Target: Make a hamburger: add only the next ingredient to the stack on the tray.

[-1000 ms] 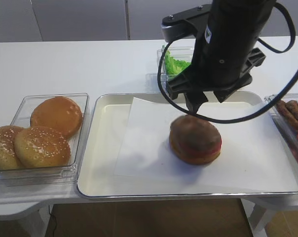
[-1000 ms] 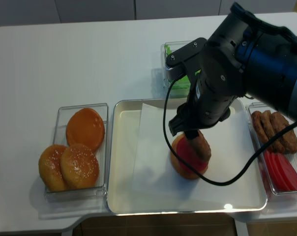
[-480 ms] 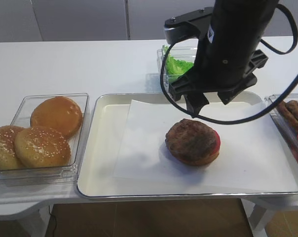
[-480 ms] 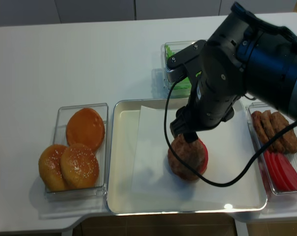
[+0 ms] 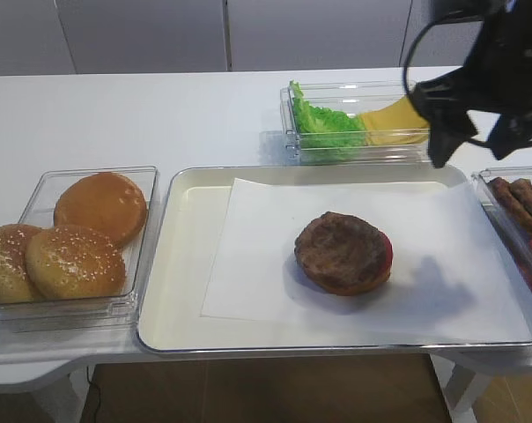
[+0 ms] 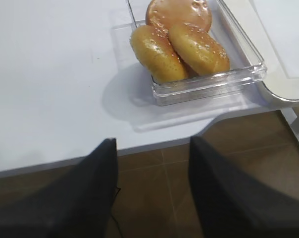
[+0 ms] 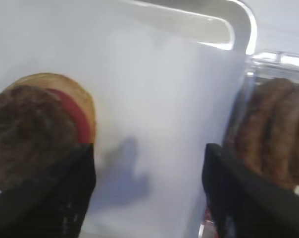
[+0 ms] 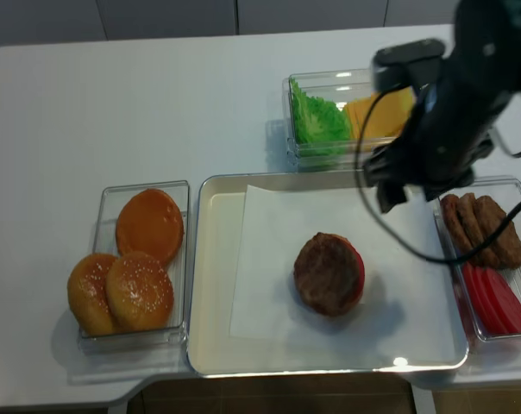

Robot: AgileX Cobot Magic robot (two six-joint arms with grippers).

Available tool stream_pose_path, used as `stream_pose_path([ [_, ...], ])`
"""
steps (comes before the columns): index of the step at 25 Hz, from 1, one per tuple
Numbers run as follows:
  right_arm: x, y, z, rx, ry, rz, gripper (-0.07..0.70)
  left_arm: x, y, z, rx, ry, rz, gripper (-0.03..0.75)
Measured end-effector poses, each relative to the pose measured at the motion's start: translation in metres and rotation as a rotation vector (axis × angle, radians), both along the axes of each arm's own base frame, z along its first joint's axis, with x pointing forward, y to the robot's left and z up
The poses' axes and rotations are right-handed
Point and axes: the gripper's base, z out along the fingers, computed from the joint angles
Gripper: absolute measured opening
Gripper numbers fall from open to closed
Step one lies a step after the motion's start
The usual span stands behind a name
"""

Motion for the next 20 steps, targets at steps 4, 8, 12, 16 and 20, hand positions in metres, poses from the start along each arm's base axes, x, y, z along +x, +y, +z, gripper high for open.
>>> stream_pose_path([
  [4,-0.001,-0.037,0.010,-0.006,0.002,-0.096,0.510,0.000,0.000,0.000,0.000,0.000,0.000,0.351],
  [8,-0.016,-0.057,0.016,-0.012,-0.004,-0.141,0.510,0.000,0.000,0.000,0.000,0.000,0.000,0.351],
  [12,-0.043,-0.063,0.019,-0.020,-0.005,-0.140,0.510,0.000,0.000,0.000,0.000,0.000,0.000,0.351],
  [16,-0.079,-0.067,0.028,-0.011,-0.045,-0.138,0.510,0.000,0.000,0.000,0.000,0.000,0.000,0.351],
  [20,-0.118,-0.071,0.034,-0.003,-0.094,-0.138,0.510,0.000,0.000,0.000,0.000,0.000,0.000,0.351],
])
